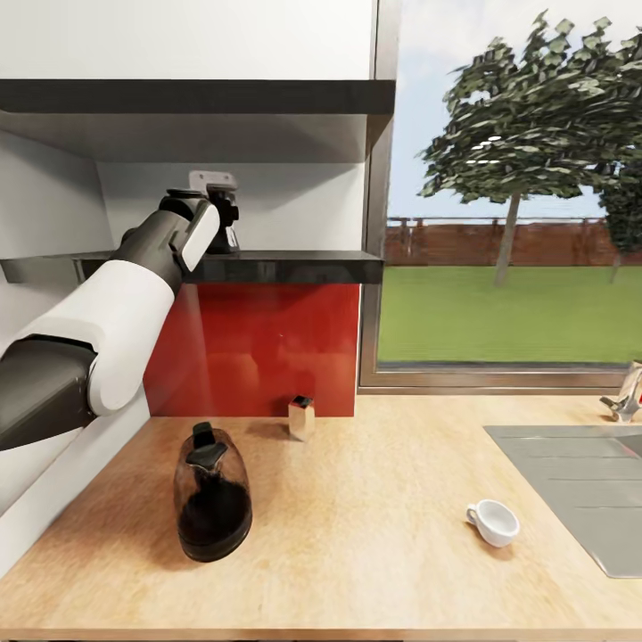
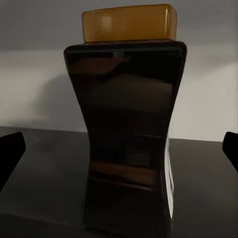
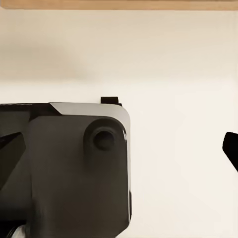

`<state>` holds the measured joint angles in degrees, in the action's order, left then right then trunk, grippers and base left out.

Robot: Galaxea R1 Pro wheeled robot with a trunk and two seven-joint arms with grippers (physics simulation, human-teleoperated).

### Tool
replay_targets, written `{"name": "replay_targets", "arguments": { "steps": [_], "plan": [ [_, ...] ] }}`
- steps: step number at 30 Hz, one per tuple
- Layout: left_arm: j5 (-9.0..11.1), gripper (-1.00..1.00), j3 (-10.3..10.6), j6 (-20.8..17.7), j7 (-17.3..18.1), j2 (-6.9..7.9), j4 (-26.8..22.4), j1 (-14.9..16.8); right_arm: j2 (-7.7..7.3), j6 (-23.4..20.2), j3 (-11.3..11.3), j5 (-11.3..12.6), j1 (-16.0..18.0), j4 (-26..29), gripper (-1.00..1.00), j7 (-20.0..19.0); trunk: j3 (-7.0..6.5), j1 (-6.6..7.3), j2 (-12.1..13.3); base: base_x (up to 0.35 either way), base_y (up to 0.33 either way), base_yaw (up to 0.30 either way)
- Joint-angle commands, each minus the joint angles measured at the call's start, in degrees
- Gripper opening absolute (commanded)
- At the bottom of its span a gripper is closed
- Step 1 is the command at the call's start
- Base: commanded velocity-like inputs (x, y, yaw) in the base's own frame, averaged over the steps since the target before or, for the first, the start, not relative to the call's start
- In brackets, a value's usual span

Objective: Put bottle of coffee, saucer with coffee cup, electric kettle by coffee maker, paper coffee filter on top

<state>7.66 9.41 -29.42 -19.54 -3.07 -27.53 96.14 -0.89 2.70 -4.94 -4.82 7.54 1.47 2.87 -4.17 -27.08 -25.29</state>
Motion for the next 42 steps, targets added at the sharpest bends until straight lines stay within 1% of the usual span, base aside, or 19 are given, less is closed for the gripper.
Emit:
{"name": "replay_targets", "arguments": {
  "steps": [1, 6, 9, 14, 18, 20, 21, 27, 31, 35, 42],
  "plan": [
    [0.6, 1.00, 0.4, -0.2, -0.5, 0.06, -0.1, 0.0, 0.01, 0.2, -0.5, -0.5, 0.0, -0.1, 1.00, 0.1, 0.02, -0.02, 0.0, 0.013, 0.000, 0.000],
    [0.6, 1.00, 0.4, -0.2, -0.5, 0.10, -0.2, 0.0, 0.01, 0.2, -0.5, -0.5, 0.0, -0.1, 1.00, 0.2, 0.02, -0.02, 0.0, 0.036, 0.000, 0.000],
    [0.6, 1.00, 0.4, -0.3, -0.5, 0.24, -0.2, 0.0, 0.01, 0.2, -0.5, -0.5, 0.0, -0.1, 1.00, 0.2, 0.02, -0.02, 0.0, 0.228, 0.000, 0.000],
    [0.7, 1.00, 0.5, -0.3, -0.5, 0.97, -0.1, -0.2, 0.01, 0.2, -0.4, -0.5, 0.0, -0.1, 1.00, 0.2, 0.02, -0.02, 0.0, 0.130, 0.000, 0.000],
    [0.7, 1.00, 0.5, -0.2, -0.5, 1.08, -0.6, -1.4, 0.01, 0.2, -0.4, -0.5, 0.0, -0.1, 1.00, 0.2, 0.02, -0.02, 0.0, 0.008, 0.000, 0.000],
    [0.7, 1.00, 0.4, -0.2, -0.5, 1.31, -0.7, -2.0, 0.01, 0.2, -0.5, -0.5, 0.0, -0.1, 1.00, 0.2, 0.02, -0.02, 0.0, 0.001, 0.000, 0.000],
    [0.8, 1.00, 0.4, -0.2, -0.5, 1.65, -0.8, -2.2, 0.01, 0.2, -0.5, -0.5, 0.0, -0.1, 1.00, 0.2, 0.02, -0.02, 0.0, 0.008, 0.000, 0.000],
    [0.9, 1.00, 0.4, -0.3, -0.5, 2.36, -0.5, -2.5, 0.01, 0.2, -0.5, -0.5, 0.0, -0.1, 1.00, 0.2, 0.02, -0.02, 0.0, 0.121, 0.000, 0.000],
    [0.9, 1.00, 0.4, -0.2, -0.5, 2.41, -0.8, -3.0, 0.01, 0.2, -0.4, -0.5, 0.0, -0.1, 1.00, 0.2, 0.02, -0.02, 0.0, 0.042, 0.000, 0.000],
    [0.9, 1.00, 0.5, 1.2, -0.5, 2.37, -0.8, -3.3, 0.01, 0.2, -0.4, -0.5, 0.0, -0.1, 1.00, 0.2, 0.02, -0.02, 0.0, 0.007, 0.000, 0.000],
    [1.0, 1.00, 0.6, 1.8, -0.5, 2.07, -0.8, -3.4, 0.01, 0.2, -0.4, -0.5, 0.0, -0.1, 1.00, 0.2, 0.02, -0.02, 0.0, 0.000, 0.000, 0.000]
  ]
}}
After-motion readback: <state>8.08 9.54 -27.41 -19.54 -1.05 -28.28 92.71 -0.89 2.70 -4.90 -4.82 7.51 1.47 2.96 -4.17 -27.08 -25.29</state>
